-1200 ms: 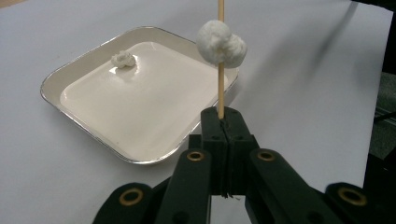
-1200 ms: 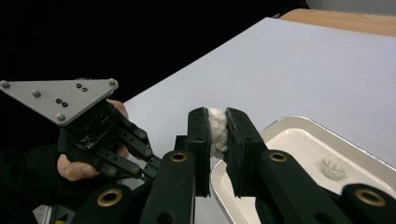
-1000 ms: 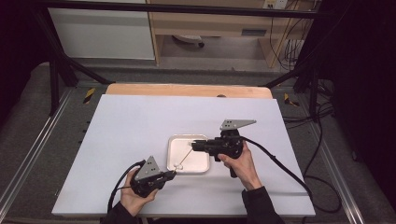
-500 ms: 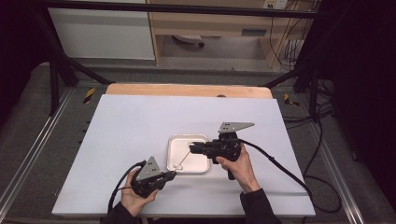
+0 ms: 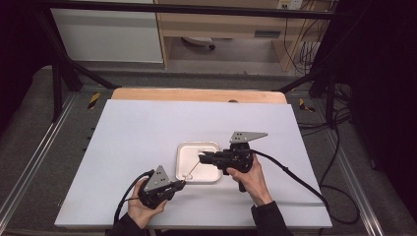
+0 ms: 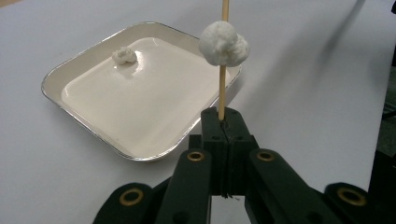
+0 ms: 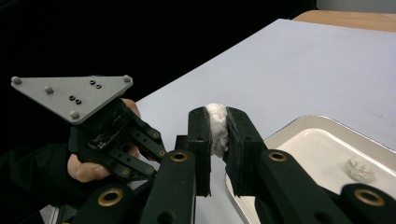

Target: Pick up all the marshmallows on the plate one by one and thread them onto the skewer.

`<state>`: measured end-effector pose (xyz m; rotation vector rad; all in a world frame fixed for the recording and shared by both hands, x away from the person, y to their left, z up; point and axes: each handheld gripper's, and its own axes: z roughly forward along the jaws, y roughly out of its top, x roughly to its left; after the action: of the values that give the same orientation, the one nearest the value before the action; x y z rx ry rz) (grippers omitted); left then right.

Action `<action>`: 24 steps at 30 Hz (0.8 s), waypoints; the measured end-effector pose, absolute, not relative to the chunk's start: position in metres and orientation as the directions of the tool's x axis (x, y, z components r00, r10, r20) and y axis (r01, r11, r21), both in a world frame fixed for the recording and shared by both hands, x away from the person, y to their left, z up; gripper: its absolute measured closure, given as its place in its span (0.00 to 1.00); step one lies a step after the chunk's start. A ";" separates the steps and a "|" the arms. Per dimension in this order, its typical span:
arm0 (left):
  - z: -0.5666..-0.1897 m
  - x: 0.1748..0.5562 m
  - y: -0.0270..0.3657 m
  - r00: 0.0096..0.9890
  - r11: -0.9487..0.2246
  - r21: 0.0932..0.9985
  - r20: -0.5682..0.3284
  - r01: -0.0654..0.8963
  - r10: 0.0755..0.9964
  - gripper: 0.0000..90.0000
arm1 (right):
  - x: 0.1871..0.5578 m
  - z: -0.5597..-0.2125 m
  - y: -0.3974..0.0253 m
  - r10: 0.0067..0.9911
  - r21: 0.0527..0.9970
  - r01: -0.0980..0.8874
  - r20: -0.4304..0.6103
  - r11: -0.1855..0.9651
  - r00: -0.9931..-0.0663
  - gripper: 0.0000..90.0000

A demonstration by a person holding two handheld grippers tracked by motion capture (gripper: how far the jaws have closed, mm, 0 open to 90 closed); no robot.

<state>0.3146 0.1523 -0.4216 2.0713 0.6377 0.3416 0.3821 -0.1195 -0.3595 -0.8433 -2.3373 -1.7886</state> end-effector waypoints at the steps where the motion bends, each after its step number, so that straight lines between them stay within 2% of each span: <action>1: -0.422 0.315 0.152 0.829 -0.450 0.838 -0.006 0.310 0.559 0.99 | 0.382 -0.360 -0.119 0.370 0.868 0.467 0.384 0.166 -0.846 0.90; 24: -0.420 0.313 0.151 0.821 -0.458 0.830 -0.001 0.319 0.571 0.99 | 0.378 -0.363 -0.115 0.362 0.873 0.458 0.378 0.165 -0.852 0.90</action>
<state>0.3132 0.1515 -0.4200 2.0833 0.6537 0.3471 0.3775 -0.1154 -0.3632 -0.8234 -2.3341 -1.7986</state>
